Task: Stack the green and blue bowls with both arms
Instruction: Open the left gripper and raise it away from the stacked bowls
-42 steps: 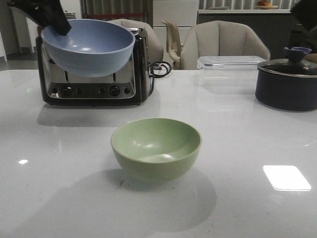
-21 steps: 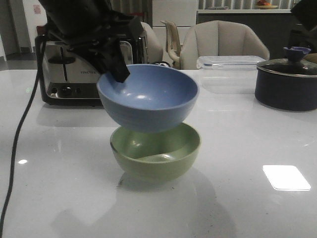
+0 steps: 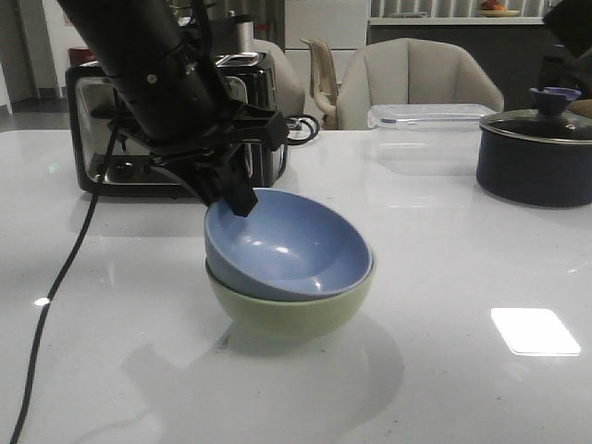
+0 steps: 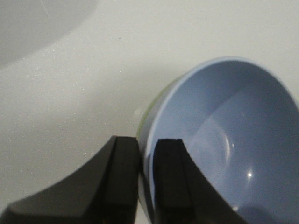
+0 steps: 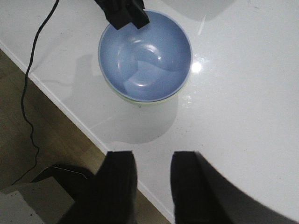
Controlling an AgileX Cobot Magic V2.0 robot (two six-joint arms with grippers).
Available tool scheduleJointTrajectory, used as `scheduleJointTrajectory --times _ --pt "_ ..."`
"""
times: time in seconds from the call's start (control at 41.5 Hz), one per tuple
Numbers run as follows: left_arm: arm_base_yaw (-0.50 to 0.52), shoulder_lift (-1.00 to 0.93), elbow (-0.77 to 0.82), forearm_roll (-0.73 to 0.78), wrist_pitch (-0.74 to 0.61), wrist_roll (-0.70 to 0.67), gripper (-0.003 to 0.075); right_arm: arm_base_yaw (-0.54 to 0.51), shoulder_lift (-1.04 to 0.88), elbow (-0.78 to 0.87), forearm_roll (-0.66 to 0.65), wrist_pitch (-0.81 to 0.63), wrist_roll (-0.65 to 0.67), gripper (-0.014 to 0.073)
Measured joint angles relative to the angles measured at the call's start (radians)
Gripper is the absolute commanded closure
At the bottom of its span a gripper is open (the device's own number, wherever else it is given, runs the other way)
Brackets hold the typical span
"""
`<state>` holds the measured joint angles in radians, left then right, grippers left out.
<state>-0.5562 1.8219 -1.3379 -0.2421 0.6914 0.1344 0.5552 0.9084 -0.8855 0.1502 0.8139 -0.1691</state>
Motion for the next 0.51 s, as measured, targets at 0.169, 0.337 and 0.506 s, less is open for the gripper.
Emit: scheduleJointTrajectory --times 0.169,0.337,0.506 --pt "0.0 -0.031 0.0 0.0 0.014 0.004 0.0283 0.0 0.0 0.0 0.0 0.0 0.0 0.027" --pt "0.0 -0.166 0.0 0.009 0.061 0.027 0.0283 0.0 0.0 0.0 0.0 0.0 0.0 0.027" --pt "0.0 -0.369 0.061 0.019 0.086 0.044 0.0283 0.0 0.0 0.0 0.0 0.0 0.0 0.027"
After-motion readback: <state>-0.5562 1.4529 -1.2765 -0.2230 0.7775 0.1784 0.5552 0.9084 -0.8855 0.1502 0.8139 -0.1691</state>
